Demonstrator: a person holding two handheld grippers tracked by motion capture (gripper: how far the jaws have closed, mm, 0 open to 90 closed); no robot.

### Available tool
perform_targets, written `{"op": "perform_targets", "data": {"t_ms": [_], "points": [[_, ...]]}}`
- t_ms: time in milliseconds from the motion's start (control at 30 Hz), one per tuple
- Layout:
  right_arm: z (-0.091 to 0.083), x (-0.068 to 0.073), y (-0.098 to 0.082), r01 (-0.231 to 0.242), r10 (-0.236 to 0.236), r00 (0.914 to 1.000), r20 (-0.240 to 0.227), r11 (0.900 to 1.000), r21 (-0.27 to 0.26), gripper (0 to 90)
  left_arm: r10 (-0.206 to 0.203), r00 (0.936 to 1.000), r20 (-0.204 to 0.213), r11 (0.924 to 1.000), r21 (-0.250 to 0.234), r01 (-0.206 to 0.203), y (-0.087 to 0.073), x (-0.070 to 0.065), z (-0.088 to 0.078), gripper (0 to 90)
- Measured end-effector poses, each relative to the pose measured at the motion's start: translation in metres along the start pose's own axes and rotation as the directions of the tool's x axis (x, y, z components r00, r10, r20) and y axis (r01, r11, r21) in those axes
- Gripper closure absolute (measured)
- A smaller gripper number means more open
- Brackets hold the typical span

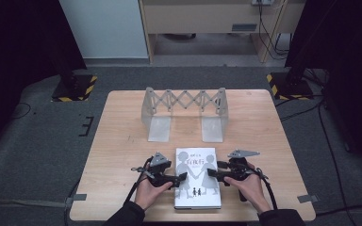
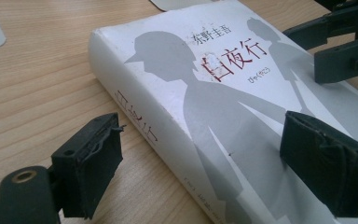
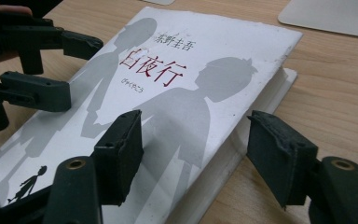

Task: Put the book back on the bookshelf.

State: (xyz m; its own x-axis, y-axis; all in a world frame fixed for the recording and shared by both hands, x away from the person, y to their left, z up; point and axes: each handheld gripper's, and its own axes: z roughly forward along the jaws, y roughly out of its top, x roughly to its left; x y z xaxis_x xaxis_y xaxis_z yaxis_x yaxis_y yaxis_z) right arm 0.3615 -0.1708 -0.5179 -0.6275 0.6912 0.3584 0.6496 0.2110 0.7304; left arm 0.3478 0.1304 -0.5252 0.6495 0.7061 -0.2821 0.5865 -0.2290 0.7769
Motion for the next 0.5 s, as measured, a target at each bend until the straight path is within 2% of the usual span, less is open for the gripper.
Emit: {"op": "perform_targets", "data": {"t_ms": [133, 233, 300, 433, 500], "points": [[0.0031, 0.0007, 0.0002, -0.012, 0.012, 0.9998, -0.016, 1.0, -0.001, 36.5, 0.003, 1.0, 0.009, 1.0, -0.003, -0.003, -0.0003, -0.0001, -0.0001, 13.0], [0.004, 0.0006, 0.0006, -0.017, 0.017, 0.9997, -0.019, 1.0, 0.002, 36.4, -0.002, 0.9997, 0.022, 1.0, 0.0, 0.002, 0.0001, -0.0006, -0.0012, 17.7], [0.0041, 0.0002, 0.0007, -0.016, 0.016, 0.9996, -0.021, 1.0, 0.001, 36.5, 0.014, 0.9996, 0.025, 0.9999, 0.003, -0.014, 0.0007, -0.0016, -0.0024, 20.2], [0.0037, 0.0002, 0.001, -0.014, 0.013, 0.9996, -0.026, 1.0, -0.001, 36.9, 0.034, 0.9992, 0.021, 0.999, 0.027, -0.035, 0.003, -0.0014, -0.0071, 23.1], [0.0027, -0.0002, 0.0015, -0.004, 0.004, 0.9996, -0.026, 1.0, -0.007, 37.9, 0.028, 0.9995, 0.013, 0.9993, 0.026, -0.028, 0.0032, 0.0002, -0.0098, 24.0]]}}
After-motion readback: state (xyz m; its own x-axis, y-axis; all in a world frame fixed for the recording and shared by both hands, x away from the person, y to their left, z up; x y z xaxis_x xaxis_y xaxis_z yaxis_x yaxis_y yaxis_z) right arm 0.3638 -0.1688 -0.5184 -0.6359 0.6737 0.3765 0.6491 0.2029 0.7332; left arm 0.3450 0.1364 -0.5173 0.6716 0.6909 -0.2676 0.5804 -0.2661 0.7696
